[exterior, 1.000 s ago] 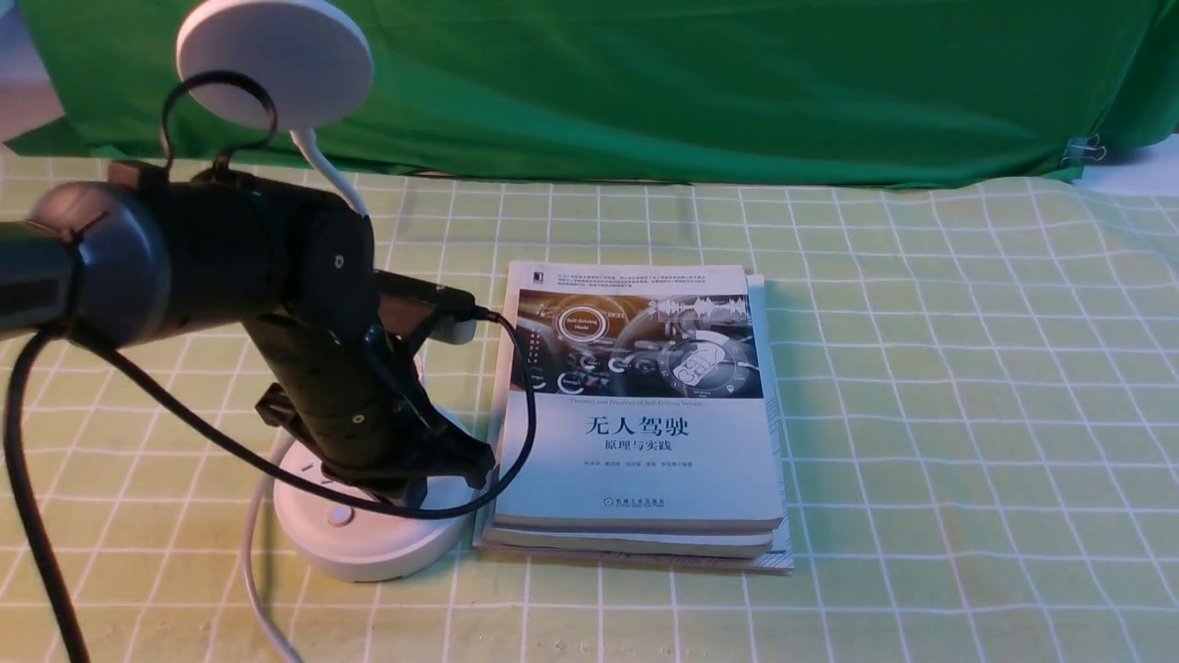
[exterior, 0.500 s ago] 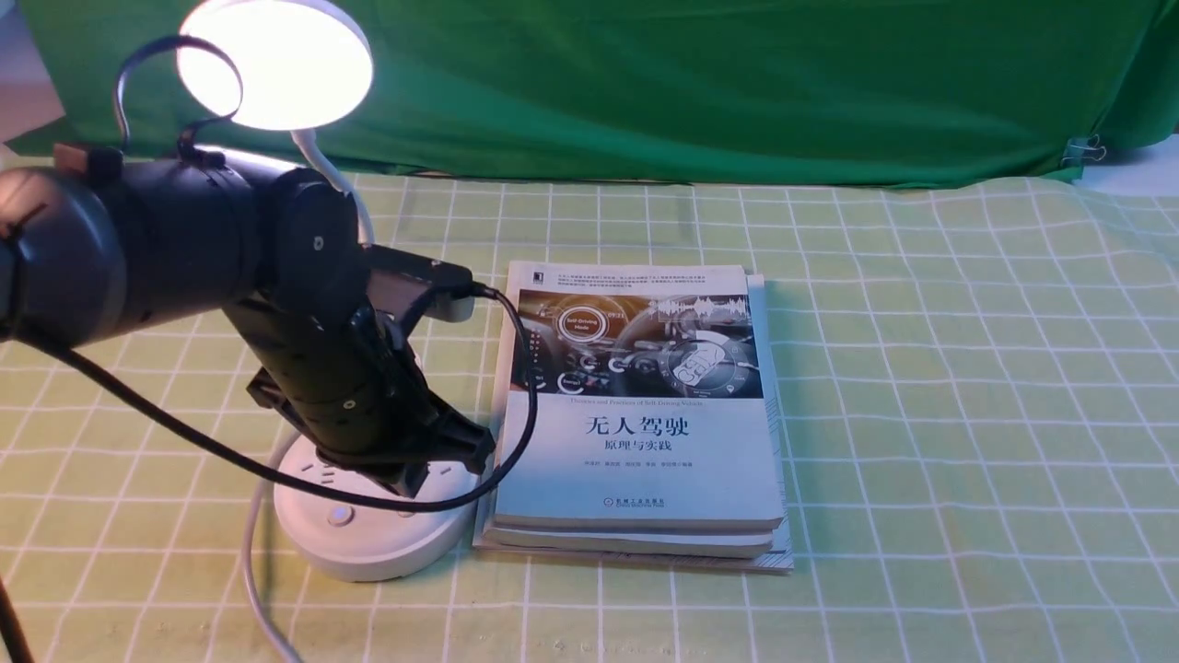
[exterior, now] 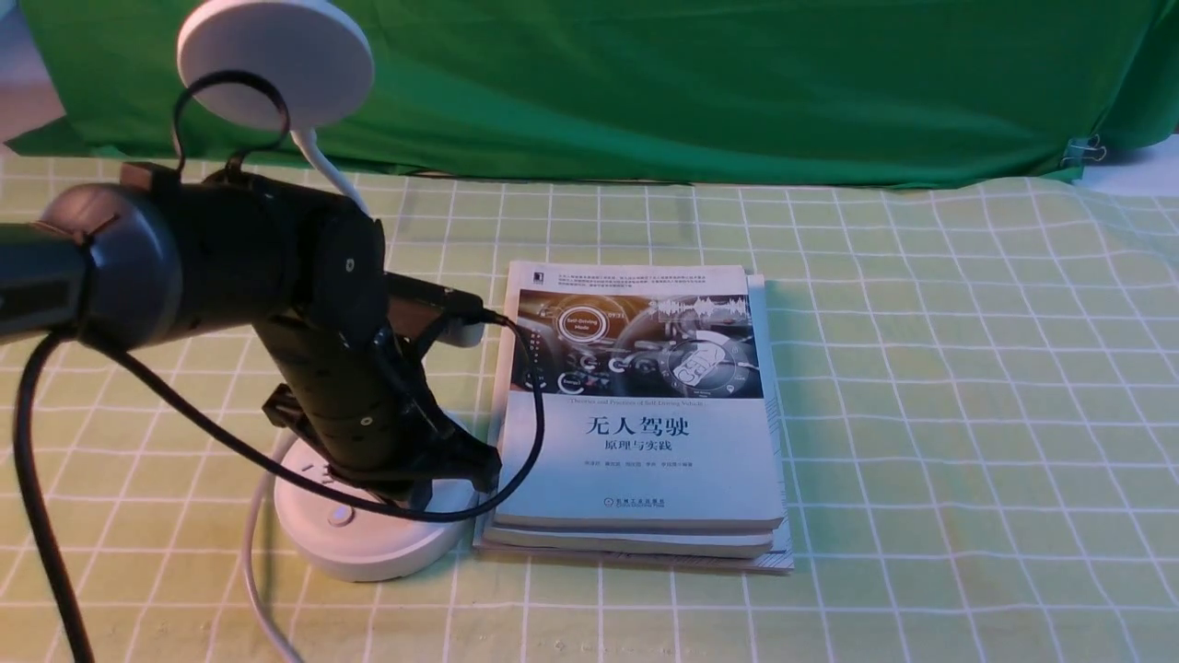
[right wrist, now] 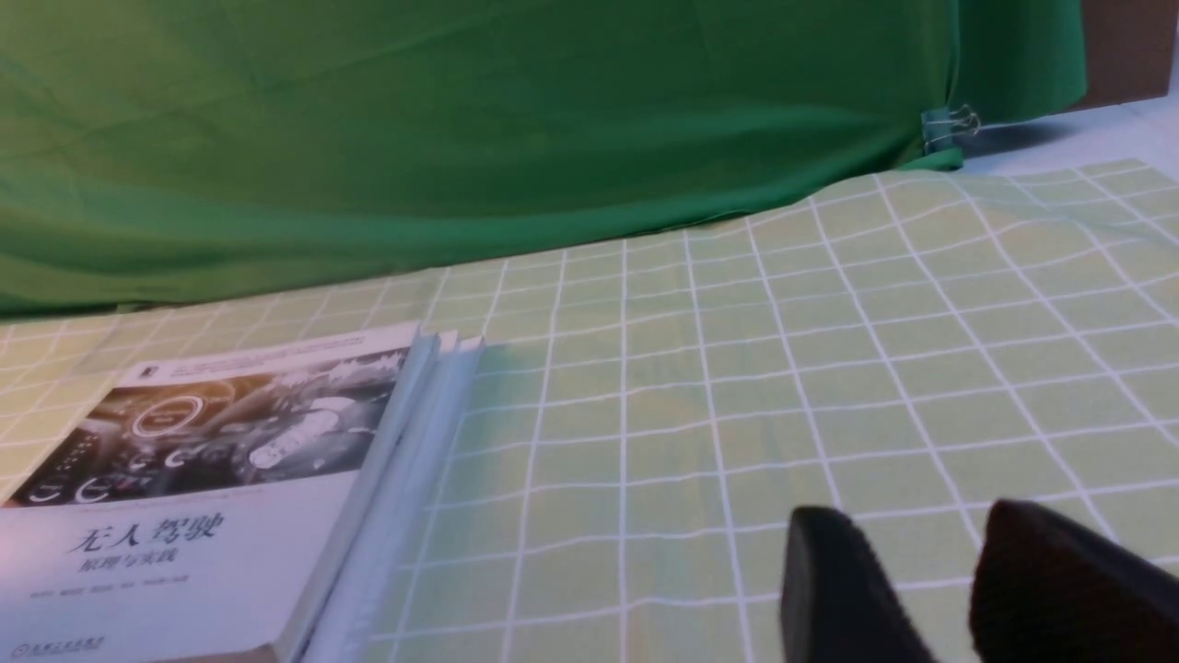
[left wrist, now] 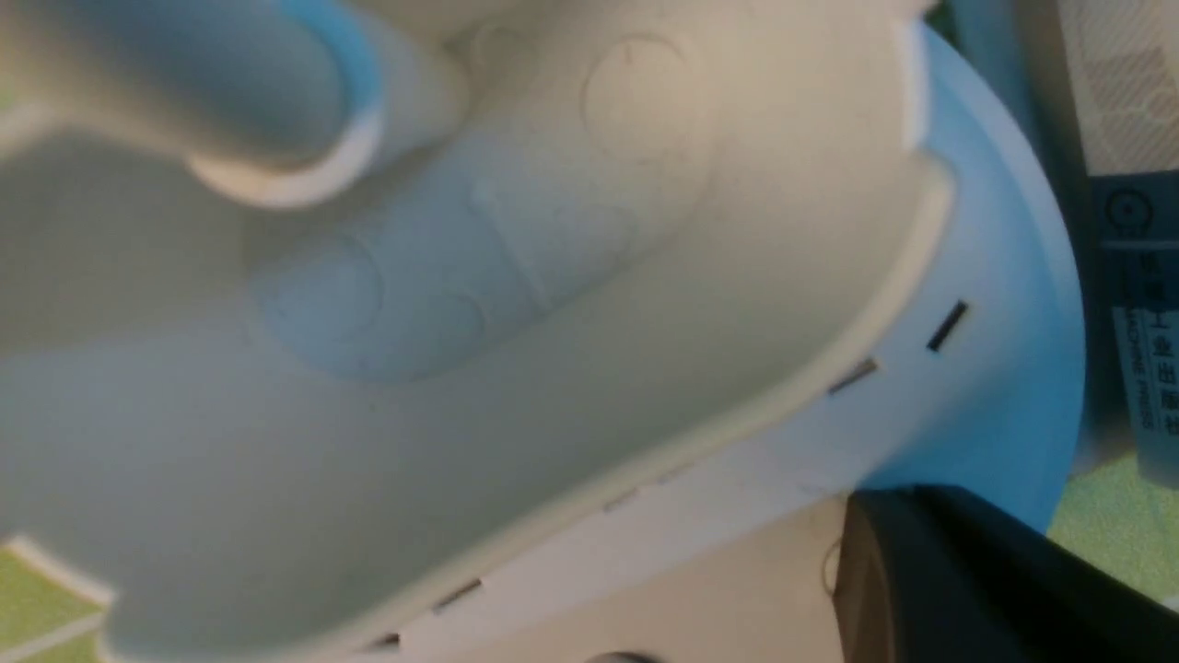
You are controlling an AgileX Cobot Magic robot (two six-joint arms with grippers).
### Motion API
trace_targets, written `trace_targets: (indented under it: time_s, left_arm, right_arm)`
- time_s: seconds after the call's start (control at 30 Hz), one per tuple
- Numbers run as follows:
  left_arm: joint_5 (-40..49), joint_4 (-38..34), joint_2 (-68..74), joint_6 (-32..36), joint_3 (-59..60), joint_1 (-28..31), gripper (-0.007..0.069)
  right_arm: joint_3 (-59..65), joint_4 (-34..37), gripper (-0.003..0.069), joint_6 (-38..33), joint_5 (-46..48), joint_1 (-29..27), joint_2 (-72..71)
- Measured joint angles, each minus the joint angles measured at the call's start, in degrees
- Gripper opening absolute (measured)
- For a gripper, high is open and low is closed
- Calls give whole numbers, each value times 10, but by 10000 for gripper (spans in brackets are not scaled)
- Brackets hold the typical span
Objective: Turn off the desk lamp on the green coffee tablecloth by hand.
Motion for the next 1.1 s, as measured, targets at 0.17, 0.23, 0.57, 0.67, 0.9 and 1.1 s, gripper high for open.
trace_targets:
  time_s: [0.17, 0.23, 0.57, 0.67, 0.9, 1.1]
  left_arm:
    - [-11, -2, -46, -5, 19, 0, -1]
    - [-32, -5, -87, -11, 43, 0, -1]
    - [-232, -13, -407, -30, 281, 0, -1]
    - [-302, -17, -479, -30, 338, 0, -1]
    - [-388, -17, -633, -30, 451, 0, -1]
    - [-389, 5, -667, -30, 476, 0, -1]
  right_arm:
    - [0, 0, 238, 0, 0, 0, 0]
    - [0, 0, 238, 0, 0, 0, 0]
    - [0, 0, 238, 0, -1, 0, 0]
    - [0, 0, 238, 0, -1, 0, 0]
    - [0, 0, 238, 0, -1, 0, 0]
    - [0, 0, 239, 0, -1, 0, 0]
